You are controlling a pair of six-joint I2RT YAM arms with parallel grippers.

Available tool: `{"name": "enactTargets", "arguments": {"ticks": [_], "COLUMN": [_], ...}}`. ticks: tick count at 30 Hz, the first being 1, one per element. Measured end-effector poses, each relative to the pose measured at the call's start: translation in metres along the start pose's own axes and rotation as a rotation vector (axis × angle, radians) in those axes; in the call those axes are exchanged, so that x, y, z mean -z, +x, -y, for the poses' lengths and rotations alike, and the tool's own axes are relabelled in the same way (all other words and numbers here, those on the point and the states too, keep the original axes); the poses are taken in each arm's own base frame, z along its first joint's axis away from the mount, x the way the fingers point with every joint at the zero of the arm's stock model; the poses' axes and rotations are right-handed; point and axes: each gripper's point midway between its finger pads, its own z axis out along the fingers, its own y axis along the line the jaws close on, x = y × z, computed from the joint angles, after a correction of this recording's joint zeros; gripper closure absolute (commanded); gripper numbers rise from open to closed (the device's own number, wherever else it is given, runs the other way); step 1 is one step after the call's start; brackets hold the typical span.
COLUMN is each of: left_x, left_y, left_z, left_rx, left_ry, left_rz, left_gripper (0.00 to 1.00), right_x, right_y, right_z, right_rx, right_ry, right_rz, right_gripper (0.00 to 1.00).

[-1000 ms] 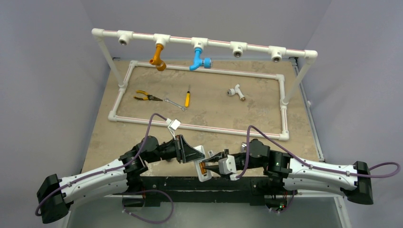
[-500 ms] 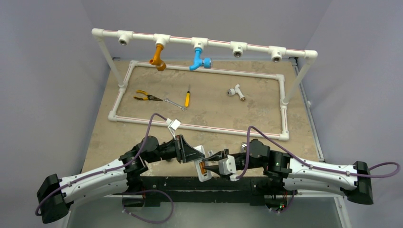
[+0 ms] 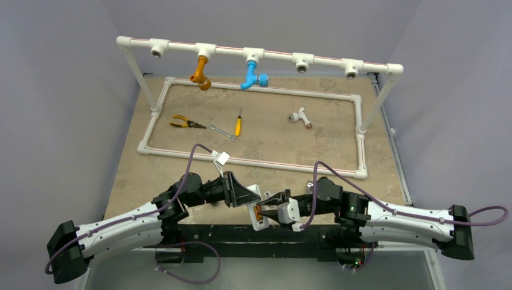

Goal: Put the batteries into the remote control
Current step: Load the battery into the remote control.

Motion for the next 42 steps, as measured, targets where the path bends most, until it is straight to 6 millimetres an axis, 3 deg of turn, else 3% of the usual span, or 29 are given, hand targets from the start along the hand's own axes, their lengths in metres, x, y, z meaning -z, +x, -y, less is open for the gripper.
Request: {"name": "enactTargets", "arguments": {"ticks": [34, 42], "left_x": [0.000, 0.000], "left_y": [0.005, 0.006], "left_z": [-0.009, -0.010], "left_rx": [0.009, 0.011], "left_ry": [-0.035, -0.040], "left_rz": [-0.021, -0.026], "left_gripper": [1.00, 1.00], "right_x": [-0.004, -0.005], "right_y": [0.011, 0.015], "right_z": [-0.011, -0.012], "right_rx": [0.012, 0.003], "right_ry": [-0.066, -0.070], "right_rz": [-0.032, -0.047], "right_gripper": [0.84, 0.91]}}
